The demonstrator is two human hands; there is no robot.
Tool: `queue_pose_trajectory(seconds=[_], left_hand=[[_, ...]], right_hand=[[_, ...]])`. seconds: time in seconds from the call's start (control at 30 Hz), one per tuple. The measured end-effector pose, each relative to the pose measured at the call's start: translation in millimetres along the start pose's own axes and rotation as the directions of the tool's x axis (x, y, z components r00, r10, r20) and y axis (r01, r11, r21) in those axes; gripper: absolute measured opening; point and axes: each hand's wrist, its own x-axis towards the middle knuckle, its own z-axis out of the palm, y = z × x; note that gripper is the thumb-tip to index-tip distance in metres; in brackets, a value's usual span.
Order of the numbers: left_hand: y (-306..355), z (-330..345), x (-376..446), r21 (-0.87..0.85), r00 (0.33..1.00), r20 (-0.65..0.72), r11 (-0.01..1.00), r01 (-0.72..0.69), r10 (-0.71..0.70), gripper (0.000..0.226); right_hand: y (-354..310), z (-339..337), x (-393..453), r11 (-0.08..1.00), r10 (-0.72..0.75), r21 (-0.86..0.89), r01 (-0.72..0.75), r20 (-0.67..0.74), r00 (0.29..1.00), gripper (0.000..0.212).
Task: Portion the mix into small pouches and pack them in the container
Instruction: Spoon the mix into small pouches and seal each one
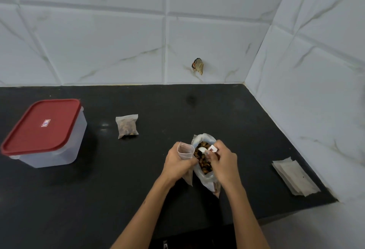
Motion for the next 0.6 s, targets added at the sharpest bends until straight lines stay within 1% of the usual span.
queue_pose_trajectory(seconds=[0.07,0.17,0.23,0.37,0.43,0.53,0.6], left_hand=[[-2,2,0,-0.045,1.0,-0.003,0.999,0.001,-0.002,0.03],[-1,2,2,-0.077,1.0,-0.008,0.997,0.007,-0.008,0.03],[-1,2,4,-0.081,1.0,-0.009,0.997,0.009,-0.01,0.03],[-1,3,5,-0.104,1.0,0.021,0.994,0.012,-0.01,0.029],[-3,1,6,-0.119,1.0,0.024,0.993,0.015,-0.012,0.028],[-7,1,8,-0.152,1.0,0.02,0.988,0.023,-0.02,0.029],[-8,2,9,-0.158,1.0,0.016,0.987,0.024,-0.022,0.029]], right_hand=[[-1,-5,-2,1.0,-0.019,-0.02,0.019,0.011,1.0,0.017],[-4,-11,-2,0.996,-0.079,-0.034,0.077,-0.072,0.994,0.014],[-5,-9,-2,0.992,-0.118,-0.047,0.114,-0.076,0.99,0.014],[-1,2,1,0.988,-0.136,-0.07,0.138,0.028,0.99,0.017],[0,0,4,0.987,-0.115,-0.097,0.124,0.09,0.989,0.019],[3,-8,6,0.991,-0.072,-0.094,0.092,0.195,0.978,0.026],[4,-13,6,0.993,-0.059,-0.089,0.083,0.249,0.967,0.024]])
